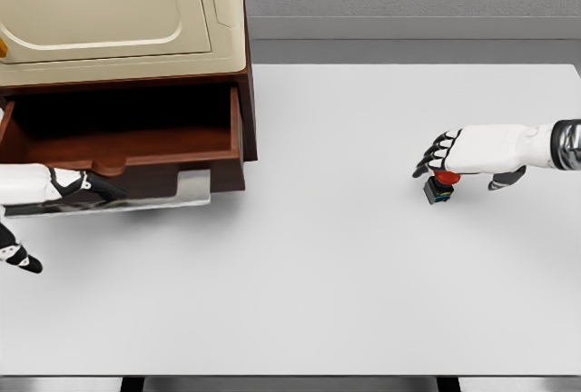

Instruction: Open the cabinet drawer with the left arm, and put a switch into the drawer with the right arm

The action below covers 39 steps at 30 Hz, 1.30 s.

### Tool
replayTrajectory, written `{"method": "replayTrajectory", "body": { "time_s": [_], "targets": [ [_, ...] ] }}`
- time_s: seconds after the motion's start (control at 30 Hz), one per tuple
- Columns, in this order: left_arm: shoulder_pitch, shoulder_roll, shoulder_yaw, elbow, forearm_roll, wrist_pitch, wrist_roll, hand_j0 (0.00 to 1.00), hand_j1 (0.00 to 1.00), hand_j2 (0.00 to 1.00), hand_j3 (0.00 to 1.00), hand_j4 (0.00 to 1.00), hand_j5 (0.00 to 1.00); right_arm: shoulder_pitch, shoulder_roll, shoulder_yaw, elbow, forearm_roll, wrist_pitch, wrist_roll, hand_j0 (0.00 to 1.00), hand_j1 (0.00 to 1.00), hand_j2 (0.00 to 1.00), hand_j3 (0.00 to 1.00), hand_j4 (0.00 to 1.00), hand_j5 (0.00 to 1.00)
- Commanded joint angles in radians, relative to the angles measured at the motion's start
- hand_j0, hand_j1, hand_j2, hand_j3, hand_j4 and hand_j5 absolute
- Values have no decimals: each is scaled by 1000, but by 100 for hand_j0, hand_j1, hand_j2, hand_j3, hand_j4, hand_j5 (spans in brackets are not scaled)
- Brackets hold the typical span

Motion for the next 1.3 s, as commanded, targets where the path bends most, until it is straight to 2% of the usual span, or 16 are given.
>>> {"method": "replayTrajectory", "body": {
  "time_s": [0.0,0.07,0.2,0.27,0.37,0.53,0.63,0.7,0.8,0.9,1.13,1.27],
  "targets": [
    [-2,8,47,0,214,62,43,100,100,100,100,100,100,0,3,0,3,0,2,0,96,96,96,96,96,96],
    [-2,10,47,4,229,63,43,100,100,100,100,100,100,-2,3,0,30,0,2,0,96,96,96,96,96,96],
    [-2,22,55,6,260,63,43,100,100,100,100,100,100,0,7,2,26,0,2,0,95,95,95,95,95,95],
    [-3,22,64,6,269,63,43,100,100,100,100,100,100,0,7,3,22,0,2,0,89,89,89,89,89,89],
    [-3,34,81,6,290,63,43,100,100,100,100,100,100,0,10,3,21,-6,2,0,94,94,94,94,94,94],
    [-5,37,93,6,306,63,43,100,100,100,100,100,100,-2,20,6,19,-8,2,0,93,93,93,93,93,93],
    [-14,54,99,3,309,60,43,100,100,100,100,100,100,0,21,6,19,-6,2,0,88,88,88,88,88,88],
    [-14,65,133,1,312,60,43,100,100,100,100,100,100,0,21,8,19,-8,2,0,83,83,83,83,83,83],
    [-13,71,152,1,317,66,43,100,100,100,100,100,100,0,21,9,19,-6,2,0,82,82,82,82,82,82],
    [-19,67,152,1,313,73,43,100,100,100,100,100,100,0,20,9,19,-6,2,0,73,73,73,73,73,73],
    [-26,68,162,18,315,74,43,100,100,100,100,100,100,0,26,22,19,-6,2,0,70,70,70,70,70,70],
    [-26,67,167,20,315,73,43,100,100,100,100,100,100,2,32,22,19,-8,2,0,65,65,65,65,65,65]
  ]
}}
